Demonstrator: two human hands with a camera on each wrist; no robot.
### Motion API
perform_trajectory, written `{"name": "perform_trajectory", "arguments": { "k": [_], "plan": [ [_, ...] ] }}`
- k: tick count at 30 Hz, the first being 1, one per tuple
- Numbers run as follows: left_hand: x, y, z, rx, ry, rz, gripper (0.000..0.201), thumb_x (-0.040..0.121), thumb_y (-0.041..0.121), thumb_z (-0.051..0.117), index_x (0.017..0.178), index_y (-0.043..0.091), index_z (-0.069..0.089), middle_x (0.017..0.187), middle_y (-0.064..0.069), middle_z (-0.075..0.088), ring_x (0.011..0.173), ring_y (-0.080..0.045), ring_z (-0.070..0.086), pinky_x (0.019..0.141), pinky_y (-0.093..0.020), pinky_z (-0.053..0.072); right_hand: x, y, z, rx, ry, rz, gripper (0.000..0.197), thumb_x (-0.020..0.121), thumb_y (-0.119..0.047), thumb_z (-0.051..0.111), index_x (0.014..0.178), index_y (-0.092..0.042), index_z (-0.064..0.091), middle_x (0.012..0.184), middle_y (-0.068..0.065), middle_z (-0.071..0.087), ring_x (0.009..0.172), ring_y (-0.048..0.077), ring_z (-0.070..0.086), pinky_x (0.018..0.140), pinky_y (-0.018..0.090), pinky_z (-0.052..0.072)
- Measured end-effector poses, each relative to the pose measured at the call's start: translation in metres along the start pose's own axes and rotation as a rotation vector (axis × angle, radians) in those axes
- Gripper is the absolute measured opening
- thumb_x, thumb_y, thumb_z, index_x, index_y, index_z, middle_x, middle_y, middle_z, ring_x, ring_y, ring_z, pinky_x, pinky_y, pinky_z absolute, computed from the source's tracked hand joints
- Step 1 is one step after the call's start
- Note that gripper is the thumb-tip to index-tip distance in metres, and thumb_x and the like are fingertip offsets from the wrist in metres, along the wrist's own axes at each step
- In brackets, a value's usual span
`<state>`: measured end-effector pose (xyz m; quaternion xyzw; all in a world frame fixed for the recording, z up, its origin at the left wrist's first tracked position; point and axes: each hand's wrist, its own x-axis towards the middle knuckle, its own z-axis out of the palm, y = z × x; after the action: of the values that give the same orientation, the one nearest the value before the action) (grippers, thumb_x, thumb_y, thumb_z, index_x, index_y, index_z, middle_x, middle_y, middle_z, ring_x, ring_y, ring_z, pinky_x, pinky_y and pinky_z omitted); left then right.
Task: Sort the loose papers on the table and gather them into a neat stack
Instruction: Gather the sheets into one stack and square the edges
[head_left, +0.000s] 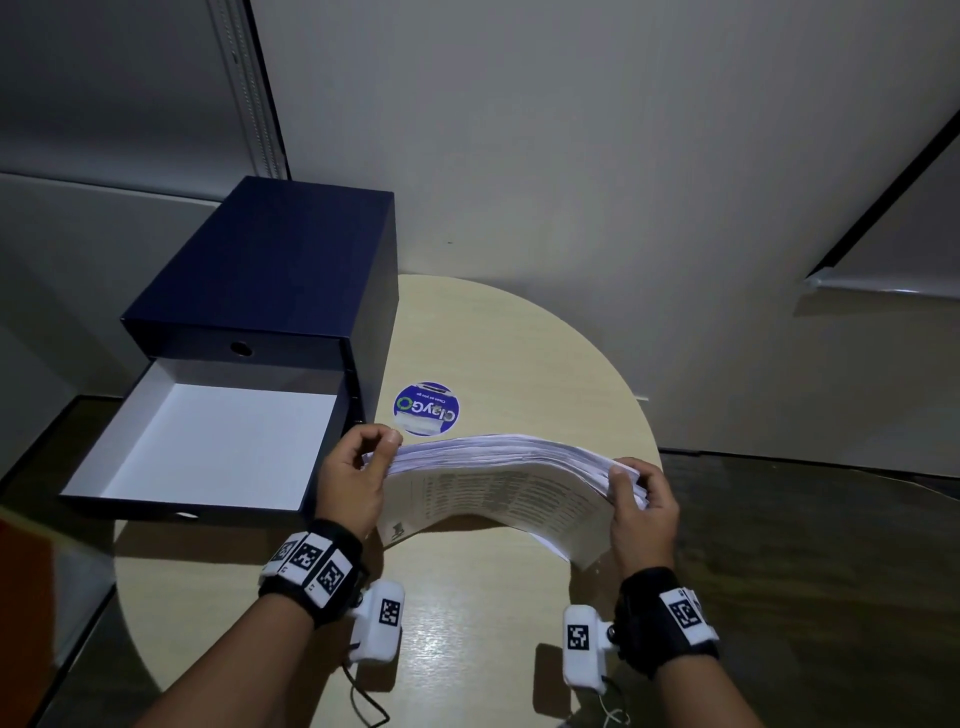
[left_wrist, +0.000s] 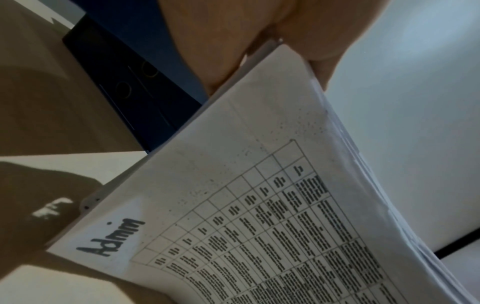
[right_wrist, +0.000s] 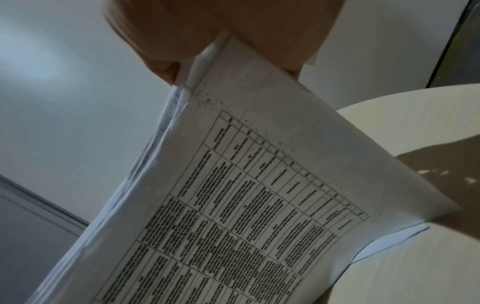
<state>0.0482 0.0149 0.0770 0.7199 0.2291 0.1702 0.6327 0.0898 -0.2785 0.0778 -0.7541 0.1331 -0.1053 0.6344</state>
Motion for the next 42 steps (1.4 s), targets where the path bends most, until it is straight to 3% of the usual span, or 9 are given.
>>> {"name": "perform_trajectory", "arguments": {
  "k": [4,11,17,24,28,31,34,40,42],
  "plan": [
    [-0.005,0.005,0.001,-0.068,-0.01,0.01,0.012,0.096,0.027,0.06,0.092,0.018,0.066,0.088,0.004,0.069,0.081,-0.02,0.063,0.066,-0.034,0.052,0.0,-0.002,0.001,-0.018,0.013,-0.006,0.003,0.096,-0.026,0.064,0.093,-0.026,0.065,0.096,-0.005,0.067,0.089,0.011,0.059,0.071,0.03,0.048],
    [-0.004,-0.003,-0.003,-0.065,-0.026,-0.004,0.015,0.091,0.047,0.057,0.095,0.033,0.063,0.1,0.001,0.068,0.095,-0.032,0.064,0.074,-0.048,0.057,0.002,0.001,0.0,-0.013,0.025,-0.007,0.007,0.095,-0.02,0.065,0.092,-0.026,0.068,0.096,-0.007,0.067,0.094,0.014,0.06,0.072,0.029,0.049],
    [-0.006,-0.04,-0.019,-0.11,-0.27,0.112,0.112,0.048,0.06,0.086,0.14,0.023,0.033,0.143,0.005,0.046,0.13,-0.005,0.046,0.1,-0.022,0.037,0.005,0.013,-0.017,0.064,-0.052,-0.01,0.021,0.098,-0.018,0.061,0.117,-0.024,0.063,0.116,0.002,0.063,0.103,0.021,0.061,0.077,0.035,0.053],
    [-0.007,-0.032,0.0,-0.15,-0.117,0.015,0.024,0.079,0.038,0.076,0.096,0.028,0.063,0.102,-0.005,0.067,0.092,-0.019,0.063,0.08,-0.038,0.049,-0.005,0.009,-0.009,0.102,-0.224,0.005,0.045,0.092,-0.022,0.069,0.131,-0.022,0.048,0.116,-0.002,0.056,0.092,0.001,0.063,0.063,0.01,0.052],
    [-0.002,-0.024,-0.001,-0.179,-0.149,0.014,0.052,0.065,0.057,0.074,0.107,0.033,0.055,0.104,0.003,0.065,0.09,-0.017,0.065,0.067,-0.031,0.056,-0.002,0.014,-0.012,0.01,-0.368,-0.022,0.077,0.083,0.012,0.071,0.139,-0.025,0.033,0.121,-0.008,0.051,0.092,-0.013,0.061,0.074,0.011,0.054],
    [-0.001,-0.031,-0.006,-0.17,-0.215,-0.015,0.074,0.062,0.027,0.088,0.121,0.036,0.045,0.114,0.009,0.06,0.1,-0.007,0.063,0.072,-0.023,0.055,0.003,0.021,-0.012,-0.082,-0.279,-0.001,0.06,0.088,0.007,0.065,0.129,-0.032,0.043,0.119,-0.011,0.057,0.108,0.001,0.061,0.085,0.021,0.053],
    [0.0,-0.041,-0.005,-0.048,-0.215,-0.089,0.064,0.083,-0.005,0.069,0.112,0.047,0.048,0.116,0.005,0.062,0.109,-0.012,0.059,0.086,-0.037,0.052,0.005,0.028,-0.012,-0.055,-0.213,0.02,0.029,0.095,-0.005,0.063,0.115,-0.026,0.062,0.108,-0.006,0.07,0.107,0.018,0.066,0.084,0.031,0.054],
    [0.001,-0.039,-0.006,-0.102,-0.145,-0.163,0.029,0.086,-0.013,0.057,0.098,0.012,0.063,0.094,-0.016,0.068,0.09,-0.032,0.063,0.072,-0.038,0.05,0.0,0.028,-0.016,0.006,-0.215,0.064,0.027,0.096,-0.004,0.063,0.105,-0.03,0.065,0.105,-0.008,0.07,0.092,-0.005,0.064,0.081,0.028,0.048],
    [-0.006,-0.04,-0.015,-0.135,-0.179,-0.177,0.029,0.085,-0.015,0.055,0.099,0.01,0.061,0.092,-0.021,0.065,0.085,-0.034,0.062,0.065,-0.039,0.052,-0.005,0.035,-0.025,-0.014,-0.27,0.103,0.034,0.093,-0.001,0.064,0.115,-0.028,0.063,0.11,-0.004,0.069,0.102,0.007,0.064,0.085,0.034,0.048]
  ]
}}
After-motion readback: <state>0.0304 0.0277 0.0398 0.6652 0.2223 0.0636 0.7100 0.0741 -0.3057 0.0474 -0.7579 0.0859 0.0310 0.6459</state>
